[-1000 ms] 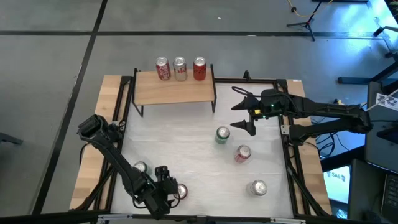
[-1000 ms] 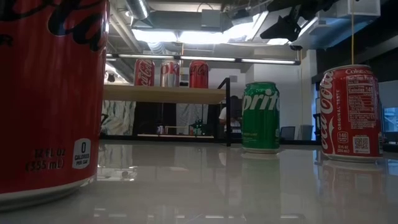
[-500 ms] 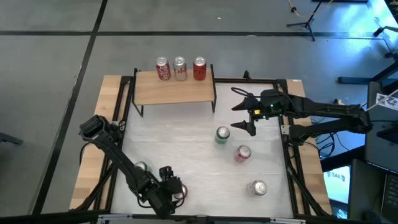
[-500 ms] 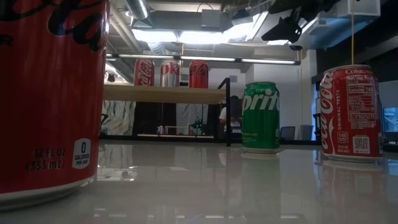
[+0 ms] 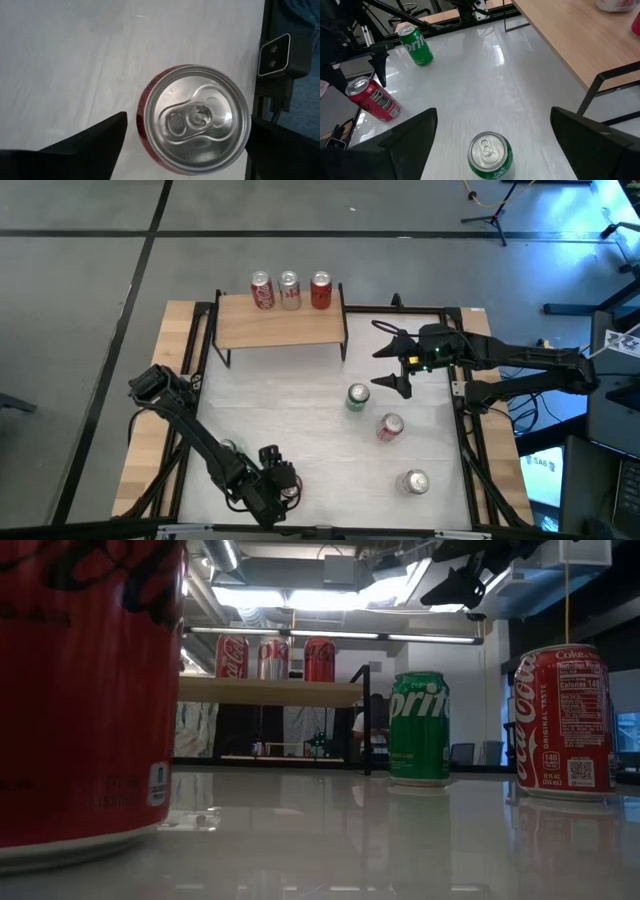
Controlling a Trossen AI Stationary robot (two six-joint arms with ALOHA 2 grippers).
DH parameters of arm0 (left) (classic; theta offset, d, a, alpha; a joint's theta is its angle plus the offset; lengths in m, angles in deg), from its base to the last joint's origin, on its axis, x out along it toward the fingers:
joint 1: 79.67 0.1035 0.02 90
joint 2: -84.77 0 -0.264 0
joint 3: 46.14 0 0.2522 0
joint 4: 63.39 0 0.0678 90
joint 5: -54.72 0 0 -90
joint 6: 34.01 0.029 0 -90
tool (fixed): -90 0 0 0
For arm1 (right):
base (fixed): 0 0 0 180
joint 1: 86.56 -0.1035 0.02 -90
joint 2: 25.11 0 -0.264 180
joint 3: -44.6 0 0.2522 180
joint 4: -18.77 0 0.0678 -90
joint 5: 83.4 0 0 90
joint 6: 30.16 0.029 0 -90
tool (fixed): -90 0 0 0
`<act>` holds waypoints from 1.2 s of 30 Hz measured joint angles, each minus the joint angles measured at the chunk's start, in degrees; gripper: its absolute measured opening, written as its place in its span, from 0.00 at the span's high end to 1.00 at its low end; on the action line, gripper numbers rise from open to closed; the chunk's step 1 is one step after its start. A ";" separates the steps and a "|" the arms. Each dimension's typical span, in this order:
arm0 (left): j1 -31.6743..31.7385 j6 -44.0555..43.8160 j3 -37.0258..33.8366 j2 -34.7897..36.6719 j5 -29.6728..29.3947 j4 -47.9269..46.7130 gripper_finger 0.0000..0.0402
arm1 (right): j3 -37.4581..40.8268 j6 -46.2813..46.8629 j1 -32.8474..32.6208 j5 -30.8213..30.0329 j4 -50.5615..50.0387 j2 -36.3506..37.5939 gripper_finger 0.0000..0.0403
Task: Place canned beverage on shelf
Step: Put the red black soda can on the shelf aligned with the other red black soda can
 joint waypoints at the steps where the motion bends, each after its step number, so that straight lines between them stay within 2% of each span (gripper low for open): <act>1: 0.07 0.02 0.00 0.00 -0.04 0.00 0.12 | 0.00 0.00 0.00 0.00 0.00 0.00 0.05; 11: 2.54 3.89 0.00 0.12 1.26 -0.36 0.30 | 0.00 0.00 0.00 0.02 0.00 0.00 0.05; 22: 7.36 9.69 -0.02 1.17 2.49 -1.45 0.31 | 0.00 0.00 0.00 0.04 0.02 0.00 0.05; 36: 18.90 14.75 -0.11 2.78 2.11 -1.59 0.31 | 0.01 0.00 0.01 0.02 0.04 0.00 0.05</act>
